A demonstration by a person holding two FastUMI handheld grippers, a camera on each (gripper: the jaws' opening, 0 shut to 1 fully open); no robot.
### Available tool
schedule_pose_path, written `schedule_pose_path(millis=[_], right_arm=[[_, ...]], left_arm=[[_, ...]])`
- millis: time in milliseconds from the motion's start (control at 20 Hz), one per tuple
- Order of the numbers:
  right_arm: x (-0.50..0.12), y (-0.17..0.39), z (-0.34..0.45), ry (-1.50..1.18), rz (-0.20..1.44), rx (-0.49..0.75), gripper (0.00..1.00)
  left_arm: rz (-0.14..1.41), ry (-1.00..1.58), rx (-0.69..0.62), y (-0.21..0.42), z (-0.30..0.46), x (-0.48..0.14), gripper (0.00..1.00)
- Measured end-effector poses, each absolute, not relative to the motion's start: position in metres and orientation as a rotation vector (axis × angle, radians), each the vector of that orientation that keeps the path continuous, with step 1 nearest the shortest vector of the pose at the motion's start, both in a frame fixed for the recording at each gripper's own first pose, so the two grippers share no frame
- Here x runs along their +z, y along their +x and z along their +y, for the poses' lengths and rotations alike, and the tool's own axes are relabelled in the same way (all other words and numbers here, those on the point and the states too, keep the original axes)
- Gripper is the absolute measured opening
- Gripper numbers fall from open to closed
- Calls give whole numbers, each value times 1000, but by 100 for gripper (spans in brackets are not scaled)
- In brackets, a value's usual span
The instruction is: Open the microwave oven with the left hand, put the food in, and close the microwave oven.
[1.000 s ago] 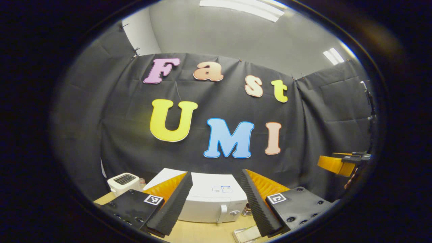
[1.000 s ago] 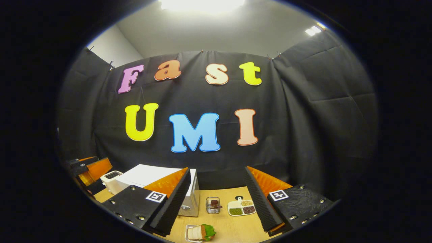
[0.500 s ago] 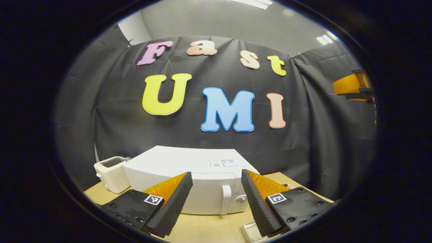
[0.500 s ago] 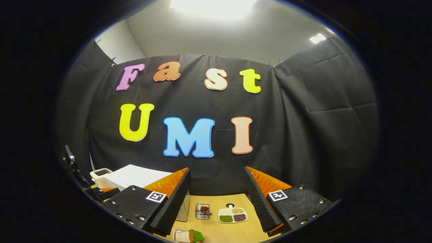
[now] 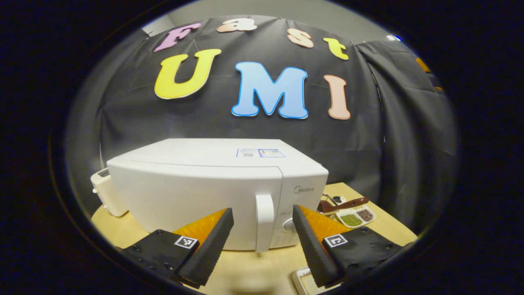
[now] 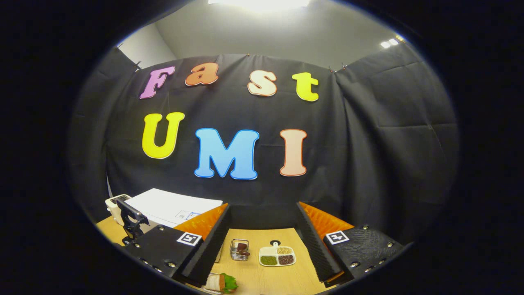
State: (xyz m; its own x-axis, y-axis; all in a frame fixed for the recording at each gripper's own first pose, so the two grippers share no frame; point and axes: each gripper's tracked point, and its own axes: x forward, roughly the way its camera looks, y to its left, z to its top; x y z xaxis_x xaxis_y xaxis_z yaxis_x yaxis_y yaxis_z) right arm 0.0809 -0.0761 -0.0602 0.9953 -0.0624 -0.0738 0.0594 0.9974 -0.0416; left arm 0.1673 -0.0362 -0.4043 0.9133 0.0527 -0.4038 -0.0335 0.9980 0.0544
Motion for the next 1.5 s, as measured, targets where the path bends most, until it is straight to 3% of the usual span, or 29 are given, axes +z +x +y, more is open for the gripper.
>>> schedule_pose_path(millis=[50, 250, 350, 650, 800, 1000, 1500], right_arm=[[-62, 82, -79, -29, 80, -67, 94], [-71, 85, -86, -12, 109, -85, 94], [-73, 85, -85, -12, 111, -87, 94], [-69, 81, -72, 8, 101, -62, 94], [-66, 77, -72, 3, 93, -60, 94], [-67, 71, -75, 5, 91, -70, 94], [-96, 46, -12, 44, 181, 59, 95]], left_arm=[[429, 42, 34, 170, -38, -411, 96], [495, 41, 49, 179, -34, -425, 32], [505, 73, 25, 181, -38, -425, 24], [553, 130, -38, 172, -36, -423, 9], [564, 120, -53, 169, -37, -423, 9], [561, 146, -98, 113, -35, -415, 9], [637, 164, -369, -10, 3, -391, 9]])
